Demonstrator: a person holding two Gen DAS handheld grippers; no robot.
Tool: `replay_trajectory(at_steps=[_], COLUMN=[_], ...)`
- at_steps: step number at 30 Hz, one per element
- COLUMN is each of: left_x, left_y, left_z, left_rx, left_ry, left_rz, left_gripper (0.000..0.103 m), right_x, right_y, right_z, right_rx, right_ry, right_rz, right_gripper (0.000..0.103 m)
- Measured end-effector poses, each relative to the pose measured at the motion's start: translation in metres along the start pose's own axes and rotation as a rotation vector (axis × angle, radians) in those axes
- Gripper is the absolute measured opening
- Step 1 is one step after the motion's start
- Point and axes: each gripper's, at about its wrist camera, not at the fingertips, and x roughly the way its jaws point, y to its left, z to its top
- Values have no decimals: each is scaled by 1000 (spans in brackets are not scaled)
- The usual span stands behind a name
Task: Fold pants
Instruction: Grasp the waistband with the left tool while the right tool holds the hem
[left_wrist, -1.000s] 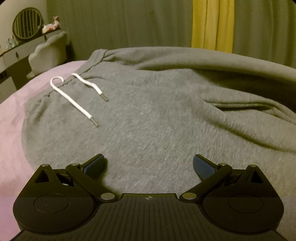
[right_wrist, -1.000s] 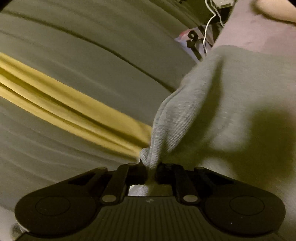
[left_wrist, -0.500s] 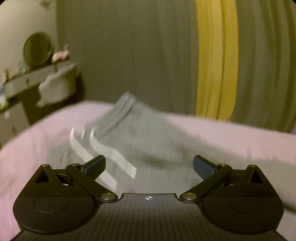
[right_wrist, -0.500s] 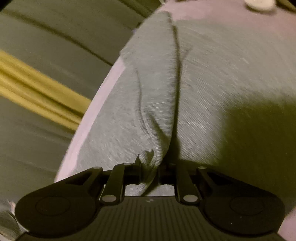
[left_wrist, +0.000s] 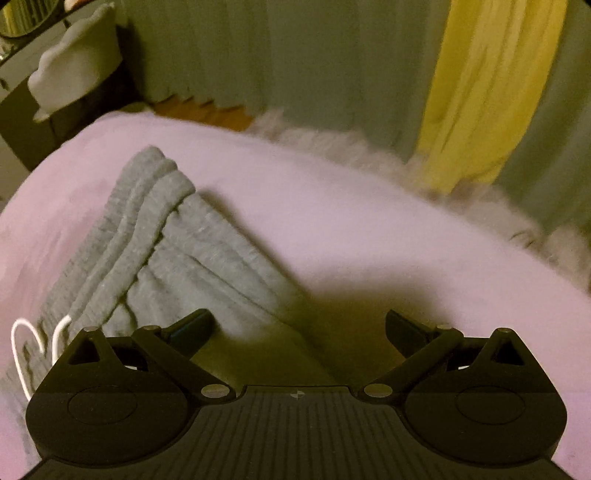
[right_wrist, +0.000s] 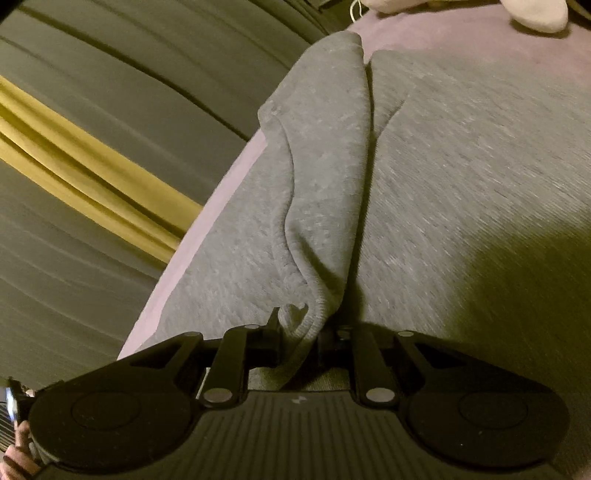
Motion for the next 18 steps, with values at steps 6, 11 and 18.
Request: replay_trajectory(at_steps=[6,11,18], left_x=[15,-8,-70], left_y=[12,41,99], left_z=[12,4,2], left_rx=[-44,-68,-243], left_ry=[13,-33,-102], left_rz=[6,-49,-219], left_gripper=[69,20,14], right_x=[5,7,11], right_y=[15,15,44], right_z=[-2,2,19], right_rx=[-94,-47,-113], right_ry=[-27,-20,20], right_rz=[-29,1,-102], right_gripper=[17,25,18])
